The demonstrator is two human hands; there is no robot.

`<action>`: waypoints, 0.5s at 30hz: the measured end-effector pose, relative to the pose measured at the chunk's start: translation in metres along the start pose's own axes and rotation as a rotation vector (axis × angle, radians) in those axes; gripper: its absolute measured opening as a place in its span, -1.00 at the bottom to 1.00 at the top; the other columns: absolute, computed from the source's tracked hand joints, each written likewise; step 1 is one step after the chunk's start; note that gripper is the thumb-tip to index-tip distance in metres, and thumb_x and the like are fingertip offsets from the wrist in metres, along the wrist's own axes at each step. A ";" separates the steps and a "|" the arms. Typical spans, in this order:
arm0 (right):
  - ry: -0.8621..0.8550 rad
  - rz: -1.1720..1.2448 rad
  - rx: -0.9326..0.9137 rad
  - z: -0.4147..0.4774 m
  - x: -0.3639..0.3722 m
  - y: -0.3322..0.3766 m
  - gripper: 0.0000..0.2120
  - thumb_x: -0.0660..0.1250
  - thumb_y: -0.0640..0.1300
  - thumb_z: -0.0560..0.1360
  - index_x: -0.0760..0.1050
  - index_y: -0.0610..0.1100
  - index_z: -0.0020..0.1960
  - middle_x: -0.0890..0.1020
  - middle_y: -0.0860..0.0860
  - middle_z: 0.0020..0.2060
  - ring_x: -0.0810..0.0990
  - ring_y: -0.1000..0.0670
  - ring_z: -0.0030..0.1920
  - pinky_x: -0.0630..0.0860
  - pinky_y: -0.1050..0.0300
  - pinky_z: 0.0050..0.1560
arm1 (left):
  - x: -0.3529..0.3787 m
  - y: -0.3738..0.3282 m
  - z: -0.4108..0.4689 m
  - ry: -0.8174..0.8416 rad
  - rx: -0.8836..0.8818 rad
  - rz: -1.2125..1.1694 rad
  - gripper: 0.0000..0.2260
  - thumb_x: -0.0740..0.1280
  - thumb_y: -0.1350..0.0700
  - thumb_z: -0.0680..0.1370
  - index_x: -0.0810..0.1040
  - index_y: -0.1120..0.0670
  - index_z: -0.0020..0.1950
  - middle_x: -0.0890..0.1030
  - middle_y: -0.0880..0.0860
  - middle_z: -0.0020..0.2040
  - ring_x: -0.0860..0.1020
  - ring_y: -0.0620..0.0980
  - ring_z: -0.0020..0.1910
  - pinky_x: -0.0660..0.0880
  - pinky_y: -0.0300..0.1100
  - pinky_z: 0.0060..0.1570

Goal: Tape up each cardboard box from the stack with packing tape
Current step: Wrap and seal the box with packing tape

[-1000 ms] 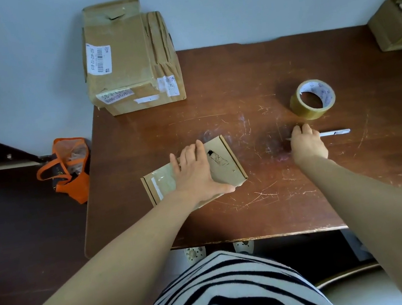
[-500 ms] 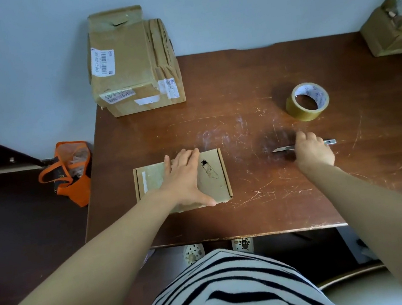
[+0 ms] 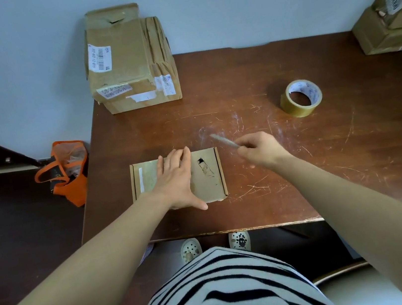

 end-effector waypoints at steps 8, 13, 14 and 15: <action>0.186 -0.407 0.033 -0.001 0.024 0.032 -0.80 0.16 -0.29 0.50 0.56 -0.27 -0.13 0.35 -0.02 -0.42 0.27 -0.04 -0.42 0.25 0.20 -0.42 | 0.003 0.002 -0.002 -0.026 0.015 -0.019 0.29 0.53 -0.30 0.20 -0.30 0.12 0.55 -0.17 0.06 0.57 -0.28 0.04 0.53 -0.36 0.08 0.46; 0.145 -0.566 0.063 -0.004 0.030 0.044 -0.73 0.16 -0.36 0.48 0.28 -0.13 -0.35 0.33 -0.02 -0.44 0.28 -0.02 -0.47 0.24 0.22 -0.47 | 0.003 0.002 -0.001 -0.033 0.014 -0.022 0.29 0.53 -0.30 0.20 -0.30 0.12 0.55 -0.16 0.06 0.57 -0.28 0.04 0.53 -0.37 0.06 0.45; 0.146 -0.574 0.060 -0.006 0.030 0.047 -0.72 0.15 -0.36 0.47 0.24 -0.13 -0.36 0.31 -0.02 -0.44 0.26 -0.02 -0.47 0.22 0.22 -0.46 | 0.003 0.002 -0.001 -0.034 0.014 -0.027 0.29 0.53 -0.30 0.20 -0.30 0.12 0.55 -0.15 0.06 0.57 -0.28 0.04 0.53 -0.38 0.06 0.44; 0.150 -0.582 0.057 -0.008 0.029 0.050 -0.72 0.14 -0.37 0.46 0.22 -0.13 -0.37 0.30 -0.02 -0.43 0.25 -0.02 -0.46 0.21 0.22 -0.46 | 0.004 0.002 -0.001 -0.035 0.015 -0.032 0.29 0.54 -0.30 0.20 -0.30 0.12 0.55 -0.15 0.06 0.56 -0.28 0.04 0.53 -0.39 0.05 0.43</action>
Point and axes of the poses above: each hand's wrist, its own z-axis towards the middle knuckle, its own x-axis out of the palm, y = z × x, the point moved 1 cm from there along z, towards the middle knuckle
